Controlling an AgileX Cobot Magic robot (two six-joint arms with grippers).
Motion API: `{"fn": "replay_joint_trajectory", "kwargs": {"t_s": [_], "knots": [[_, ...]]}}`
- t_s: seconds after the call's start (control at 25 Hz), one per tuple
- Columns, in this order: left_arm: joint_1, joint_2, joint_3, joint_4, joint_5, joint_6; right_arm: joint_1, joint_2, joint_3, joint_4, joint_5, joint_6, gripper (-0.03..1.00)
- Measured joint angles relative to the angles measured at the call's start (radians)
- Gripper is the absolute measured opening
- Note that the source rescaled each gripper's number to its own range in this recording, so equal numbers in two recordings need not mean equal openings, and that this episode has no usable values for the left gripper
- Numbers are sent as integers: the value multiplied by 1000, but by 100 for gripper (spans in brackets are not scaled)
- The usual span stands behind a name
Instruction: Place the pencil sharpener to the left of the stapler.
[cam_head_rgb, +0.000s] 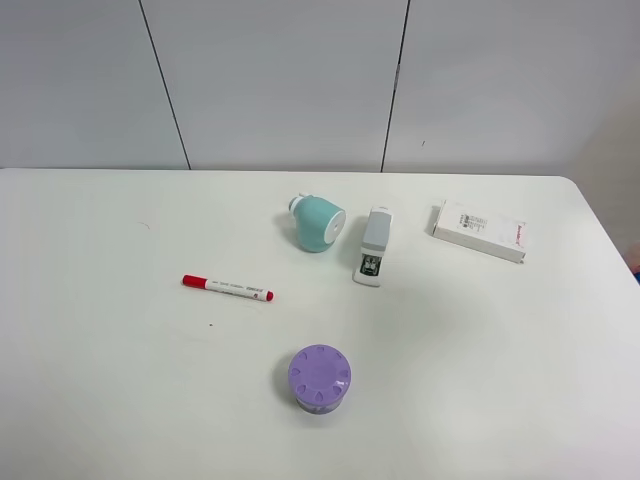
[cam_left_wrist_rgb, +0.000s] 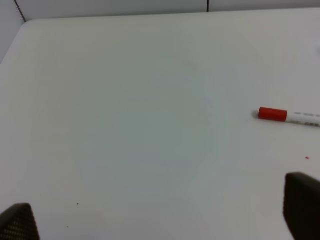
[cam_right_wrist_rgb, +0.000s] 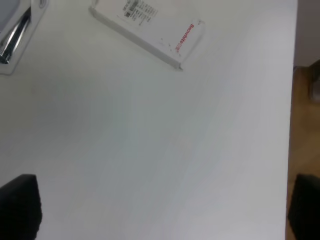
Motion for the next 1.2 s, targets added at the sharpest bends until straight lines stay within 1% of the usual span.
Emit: {"fn": "replay_joint_trajectory", "kwargs": {"t_s": [0.16,0.44,0.52,0.6,0.8,1.2], "knots": [[0,0,0,0,0,0,0,-218,165,-19,-4,40,100],[0,0,0,0,0,0,0,-576,501,3,-153,93,100],[0,0,0,0,0,0,0,-648,563,7,-165,93,100],[0,0,0,0,0,0,0,-714,590,7,-163,93,100],[0,0,0,0,0,0,0,-815,592,7,-164,94,100],[0,0,0,0,0,0,0,-821,592,-5,-164,119,100]]}}
